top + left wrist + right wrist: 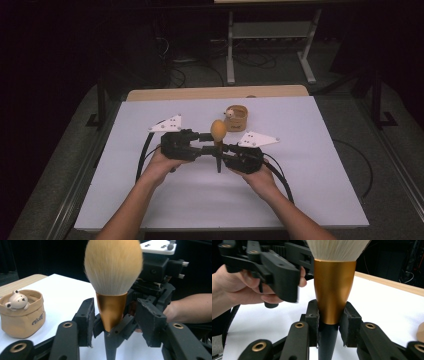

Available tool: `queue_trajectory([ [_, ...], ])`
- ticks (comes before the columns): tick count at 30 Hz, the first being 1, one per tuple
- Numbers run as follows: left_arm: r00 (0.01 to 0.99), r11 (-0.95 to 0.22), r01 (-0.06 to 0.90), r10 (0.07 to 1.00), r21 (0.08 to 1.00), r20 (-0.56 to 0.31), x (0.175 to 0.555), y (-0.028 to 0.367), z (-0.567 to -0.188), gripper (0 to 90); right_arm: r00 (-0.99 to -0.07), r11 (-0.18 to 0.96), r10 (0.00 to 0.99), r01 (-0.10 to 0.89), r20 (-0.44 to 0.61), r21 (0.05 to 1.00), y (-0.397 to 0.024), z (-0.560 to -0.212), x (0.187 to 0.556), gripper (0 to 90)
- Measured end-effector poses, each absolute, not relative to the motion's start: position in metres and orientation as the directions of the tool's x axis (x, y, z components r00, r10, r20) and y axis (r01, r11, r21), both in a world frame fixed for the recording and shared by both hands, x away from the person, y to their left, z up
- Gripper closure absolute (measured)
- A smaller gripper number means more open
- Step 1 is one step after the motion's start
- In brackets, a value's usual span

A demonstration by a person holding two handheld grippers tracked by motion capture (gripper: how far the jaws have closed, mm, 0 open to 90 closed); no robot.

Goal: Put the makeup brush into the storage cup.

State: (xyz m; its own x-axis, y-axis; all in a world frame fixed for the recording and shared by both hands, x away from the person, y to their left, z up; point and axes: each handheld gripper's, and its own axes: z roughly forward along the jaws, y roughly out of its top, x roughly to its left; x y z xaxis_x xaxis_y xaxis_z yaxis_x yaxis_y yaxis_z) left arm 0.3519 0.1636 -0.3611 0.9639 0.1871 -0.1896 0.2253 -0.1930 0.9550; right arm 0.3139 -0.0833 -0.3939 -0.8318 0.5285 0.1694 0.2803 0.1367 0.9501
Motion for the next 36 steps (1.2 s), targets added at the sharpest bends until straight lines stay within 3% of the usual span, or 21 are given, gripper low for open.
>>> queue_trajectory([
  [15, 0.958, -0.210, 0.232, 0.221, 0.950, -0.185, 0.343, 0.178, -0.361, 33.8, -0.819, 0.138, 0.550, 0.281, 0.162, 0.950, -0.090, -0.392, 0.315, 70.2],
  [36, 0.925, -0.185, 0.220, 0.350, 0.958, -0.145, 0.312, 0.213, -0.371, 16.2, -0.814, 0.168, 0.565, 0.269, 0.131, 0.949, -0.098, -0.391, 0.316, 70.4],
])
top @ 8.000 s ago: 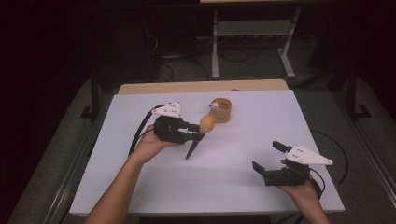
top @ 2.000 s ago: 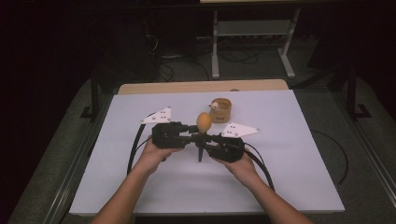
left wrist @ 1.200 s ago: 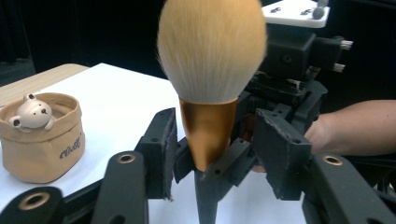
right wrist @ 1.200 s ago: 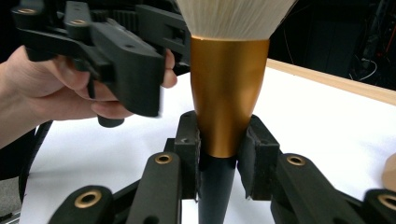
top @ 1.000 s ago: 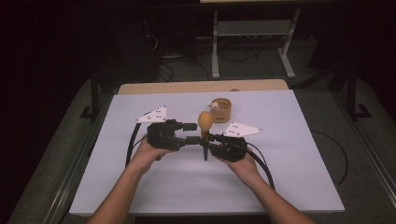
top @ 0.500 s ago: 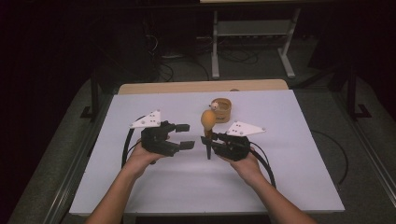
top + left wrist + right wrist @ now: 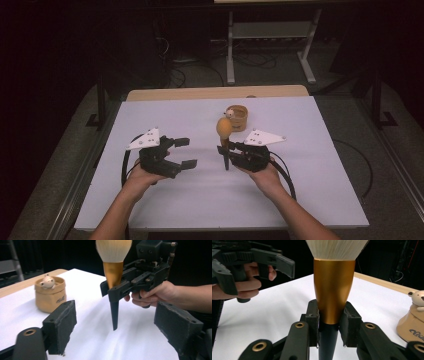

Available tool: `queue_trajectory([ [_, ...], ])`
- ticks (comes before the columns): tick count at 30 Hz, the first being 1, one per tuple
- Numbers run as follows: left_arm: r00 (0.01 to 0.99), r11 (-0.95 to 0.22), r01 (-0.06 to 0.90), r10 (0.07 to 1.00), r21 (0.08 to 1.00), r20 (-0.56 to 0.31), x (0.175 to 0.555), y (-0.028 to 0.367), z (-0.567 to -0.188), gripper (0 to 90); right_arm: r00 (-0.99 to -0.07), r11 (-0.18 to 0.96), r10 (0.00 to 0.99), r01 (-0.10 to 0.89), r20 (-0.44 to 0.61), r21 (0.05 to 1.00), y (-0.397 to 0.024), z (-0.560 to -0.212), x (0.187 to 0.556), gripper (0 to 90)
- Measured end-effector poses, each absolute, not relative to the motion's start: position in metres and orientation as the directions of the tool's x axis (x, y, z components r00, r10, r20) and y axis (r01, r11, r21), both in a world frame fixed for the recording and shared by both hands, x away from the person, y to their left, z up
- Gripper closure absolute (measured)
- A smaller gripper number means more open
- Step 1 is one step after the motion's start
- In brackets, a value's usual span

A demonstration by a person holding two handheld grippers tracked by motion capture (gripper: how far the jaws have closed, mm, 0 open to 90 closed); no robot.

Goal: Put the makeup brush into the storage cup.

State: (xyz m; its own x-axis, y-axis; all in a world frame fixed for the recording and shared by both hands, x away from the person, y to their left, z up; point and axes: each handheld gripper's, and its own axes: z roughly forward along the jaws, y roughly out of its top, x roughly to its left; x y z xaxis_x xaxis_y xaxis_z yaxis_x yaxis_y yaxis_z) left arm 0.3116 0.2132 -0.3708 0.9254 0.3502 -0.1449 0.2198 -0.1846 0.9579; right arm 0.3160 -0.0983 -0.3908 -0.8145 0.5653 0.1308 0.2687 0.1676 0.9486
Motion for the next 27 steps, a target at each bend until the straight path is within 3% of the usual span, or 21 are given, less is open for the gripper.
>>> queue_trajectory([
  [27, 0.879, -0.154, 0.232, 0.455, 0.960, -0.139, 0.278, 0.253, -0.393, 10.7, -0.799, 0.158, 0.588, 0.263, 0.123, 0.952, -0.109, -0.389, 0.320, 70.4],
])
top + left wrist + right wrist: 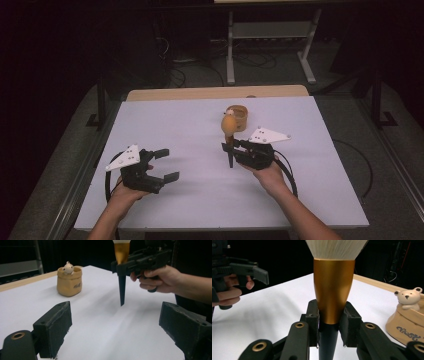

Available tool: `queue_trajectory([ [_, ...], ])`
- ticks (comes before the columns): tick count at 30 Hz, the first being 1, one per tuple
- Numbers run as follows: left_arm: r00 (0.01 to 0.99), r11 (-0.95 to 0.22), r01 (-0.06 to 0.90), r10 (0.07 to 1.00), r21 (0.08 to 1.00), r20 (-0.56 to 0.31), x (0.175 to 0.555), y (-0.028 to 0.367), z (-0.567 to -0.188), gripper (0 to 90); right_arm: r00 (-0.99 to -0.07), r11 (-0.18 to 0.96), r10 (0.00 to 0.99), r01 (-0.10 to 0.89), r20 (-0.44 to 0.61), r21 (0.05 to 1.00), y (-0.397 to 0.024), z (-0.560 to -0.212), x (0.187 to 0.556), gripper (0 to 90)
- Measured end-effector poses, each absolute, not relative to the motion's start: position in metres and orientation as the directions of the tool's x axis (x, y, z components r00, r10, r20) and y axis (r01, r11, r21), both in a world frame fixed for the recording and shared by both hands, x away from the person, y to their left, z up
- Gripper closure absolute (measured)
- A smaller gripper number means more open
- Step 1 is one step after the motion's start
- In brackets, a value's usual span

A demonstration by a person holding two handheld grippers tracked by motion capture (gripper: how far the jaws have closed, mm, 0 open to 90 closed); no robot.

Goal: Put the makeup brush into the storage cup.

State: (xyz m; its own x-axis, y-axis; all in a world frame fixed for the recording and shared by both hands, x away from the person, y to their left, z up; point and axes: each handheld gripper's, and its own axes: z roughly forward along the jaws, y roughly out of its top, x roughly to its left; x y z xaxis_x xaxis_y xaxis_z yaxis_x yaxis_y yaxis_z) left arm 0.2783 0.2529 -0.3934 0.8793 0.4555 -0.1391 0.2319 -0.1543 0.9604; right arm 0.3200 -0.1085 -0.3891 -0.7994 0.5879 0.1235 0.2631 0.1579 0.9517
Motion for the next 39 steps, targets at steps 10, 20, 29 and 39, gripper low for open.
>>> queue_trajectory([
  [10, 0.866, -0.164, 0.245, 0.480, 0.956, -0.140, 0.265, 0.265, -0.401, 10.7, -0.786, 0.154, 0.604, 0.276, 0.131, 0.949, -0.112, -0.389, 0.323, 70.3],
  [20, 0.858, -0.142, 0.263, 0.487, 0.954, -0.165, 0.261, 0.267, -0.407, 10.9, -0.761, 0.146, 0.635, 0.286, 0.132, 0.947, -0.119, -0.388, 0.330, 70.3],
  [29, 0.855, -0.132, 0.268, 0.490, 0.954, -0.172, 0.261, 0.268, -0.408, 10.8, -0.745, 0.139, 0.651, 0.306, 0.146, 0.942, -0.124, -0.388, 0.336, 70.4],
  [39, 0.858, -0.146, 0.266, 0.487, 0.953, -0.165, 0.260, 0.265, -0.410, 11.0, -0.728, 0.149, 0.672, 0.312, 0.136, 0.938, -0.132, -0.384, 0.344, 70.4],
])
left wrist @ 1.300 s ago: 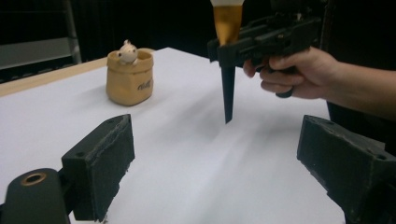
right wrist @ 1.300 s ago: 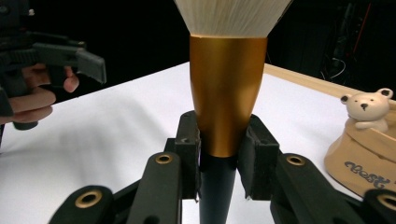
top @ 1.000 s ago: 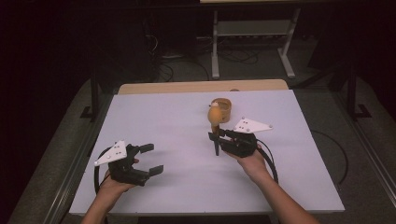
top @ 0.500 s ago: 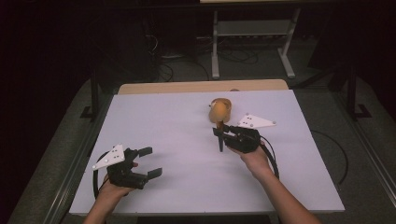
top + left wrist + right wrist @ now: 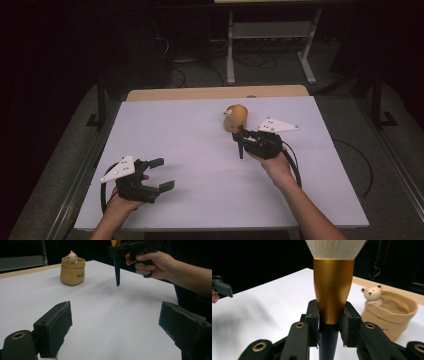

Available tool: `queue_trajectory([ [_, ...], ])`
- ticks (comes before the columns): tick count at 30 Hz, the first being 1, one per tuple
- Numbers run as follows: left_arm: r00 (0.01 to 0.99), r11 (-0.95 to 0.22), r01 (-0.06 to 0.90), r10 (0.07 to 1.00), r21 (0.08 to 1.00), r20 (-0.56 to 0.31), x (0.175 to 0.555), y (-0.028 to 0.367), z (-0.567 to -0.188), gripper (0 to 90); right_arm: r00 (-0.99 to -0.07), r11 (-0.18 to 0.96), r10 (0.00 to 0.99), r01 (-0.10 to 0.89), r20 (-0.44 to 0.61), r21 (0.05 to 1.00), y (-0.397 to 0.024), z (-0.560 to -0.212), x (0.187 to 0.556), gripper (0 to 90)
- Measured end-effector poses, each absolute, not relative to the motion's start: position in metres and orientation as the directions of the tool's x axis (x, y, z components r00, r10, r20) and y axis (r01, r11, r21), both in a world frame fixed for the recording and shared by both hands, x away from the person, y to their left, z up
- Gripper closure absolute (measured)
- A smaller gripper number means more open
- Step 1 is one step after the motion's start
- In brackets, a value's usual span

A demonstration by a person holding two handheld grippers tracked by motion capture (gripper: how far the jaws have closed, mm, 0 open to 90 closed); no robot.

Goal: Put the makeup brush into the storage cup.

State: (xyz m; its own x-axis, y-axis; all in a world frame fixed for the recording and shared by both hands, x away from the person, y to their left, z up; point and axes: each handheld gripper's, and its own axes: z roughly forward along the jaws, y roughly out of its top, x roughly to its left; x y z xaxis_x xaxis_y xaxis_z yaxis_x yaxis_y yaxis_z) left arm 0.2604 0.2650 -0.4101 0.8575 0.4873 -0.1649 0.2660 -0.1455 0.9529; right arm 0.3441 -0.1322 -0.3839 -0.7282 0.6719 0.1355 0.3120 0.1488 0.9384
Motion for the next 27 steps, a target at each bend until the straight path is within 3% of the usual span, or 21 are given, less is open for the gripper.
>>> queue_trajectory([
  [27, 0.860, -0.141, 0.258, 0.483, 0.956, -0.162, 0.260, 0.264, -0.411, 11.8, -0.651, 0.117, 0.750, 0.303, 0.116, 0.946, -0.158, -0.363, 0.371, 70.4],
])
